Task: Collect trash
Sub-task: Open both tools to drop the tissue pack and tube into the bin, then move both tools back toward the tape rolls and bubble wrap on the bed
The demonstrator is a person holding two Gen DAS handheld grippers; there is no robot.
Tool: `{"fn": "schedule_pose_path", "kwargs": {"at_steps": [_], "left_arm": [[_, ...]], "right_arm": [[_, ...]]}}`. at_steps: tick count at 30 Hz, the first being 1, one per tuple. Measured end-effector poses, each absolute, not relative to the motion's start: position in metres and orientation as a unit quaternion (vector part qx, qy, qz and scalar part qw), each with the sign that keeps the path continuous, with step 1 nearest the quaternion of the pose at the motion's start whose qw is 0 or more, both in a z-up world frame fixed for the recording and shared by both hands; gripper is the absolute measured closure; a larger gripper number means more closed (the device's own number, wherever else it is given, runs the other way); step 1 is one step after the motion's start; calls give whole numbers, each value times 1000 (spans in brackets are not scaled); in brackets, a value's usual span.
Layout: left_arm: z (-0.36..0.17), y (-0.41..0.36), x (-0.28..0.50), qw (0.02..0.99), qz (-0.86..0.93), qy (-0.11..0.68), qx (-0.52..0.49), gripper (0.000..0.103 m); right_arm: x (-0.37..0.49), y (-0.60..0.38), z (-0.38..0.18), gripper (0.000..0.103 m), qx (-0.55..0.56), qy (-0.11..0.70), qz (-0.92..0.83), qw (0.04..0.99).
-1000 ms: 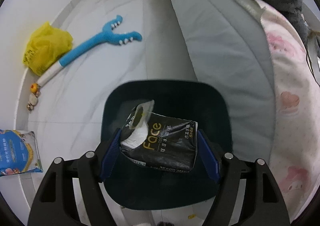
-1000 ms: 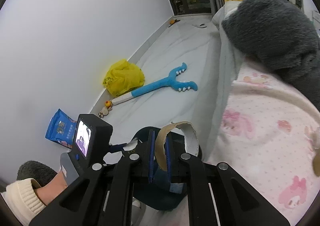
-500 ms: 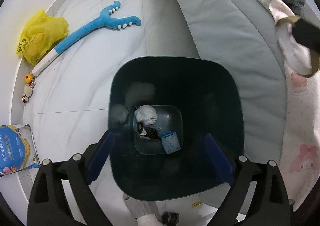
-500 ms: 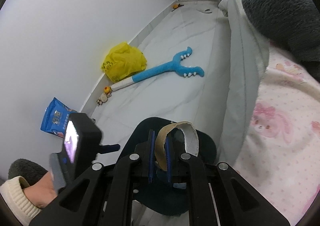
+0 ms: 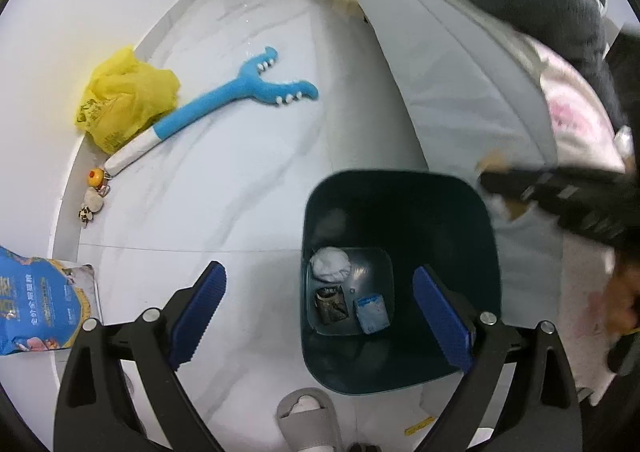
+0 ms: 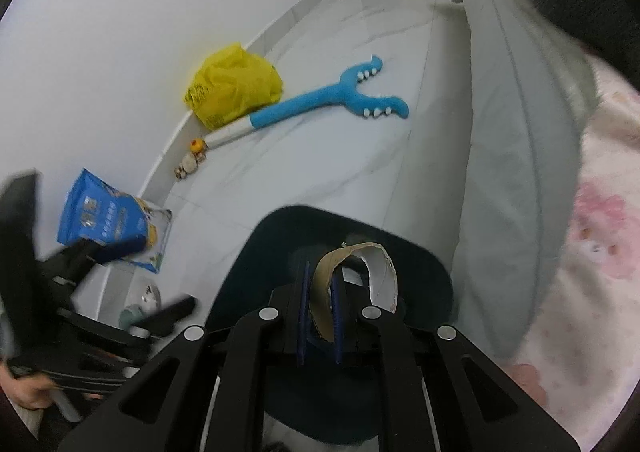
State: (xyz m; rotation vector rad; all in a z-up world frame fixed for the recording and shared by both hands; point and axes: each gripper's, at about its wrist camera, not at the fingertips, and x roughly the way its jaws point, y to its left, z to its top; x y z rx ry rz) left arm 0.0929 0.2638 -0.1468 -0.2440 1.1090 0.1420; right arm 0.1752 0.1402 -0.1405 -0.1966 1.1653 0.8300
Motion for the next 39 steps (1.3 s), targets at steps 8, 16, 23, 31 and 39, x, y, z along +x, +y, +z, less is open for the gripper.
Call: {"fn": "schedule_pose_path", "kwargs": {"at_steps": [8, 16, 23, 31, 39], "left_arm": [[-111, 260, 85, 876, 47, 475, -73, 4], [-80, 253, 81, 893, 36, 442, -79, 4], [-50, 252, 78, 908, 23, 409, -88, 4], [-23, 248, 79, 921, 11, 379, -83, 4], [2, 243, 83, 935, 19, 346, -75, 4]], "right_arm": [[168, 158, -172, 93, -124, 563, 372, 727], [162, 163, -191, 92, -144, 587, 360, 710], [157, 167, -203, 92, -163, 601, 358, 695], [147, 163, -200, 43, -165, 611, 359, 686], [140, 153, -164, 40, -156, 585, 379, 700]]}}
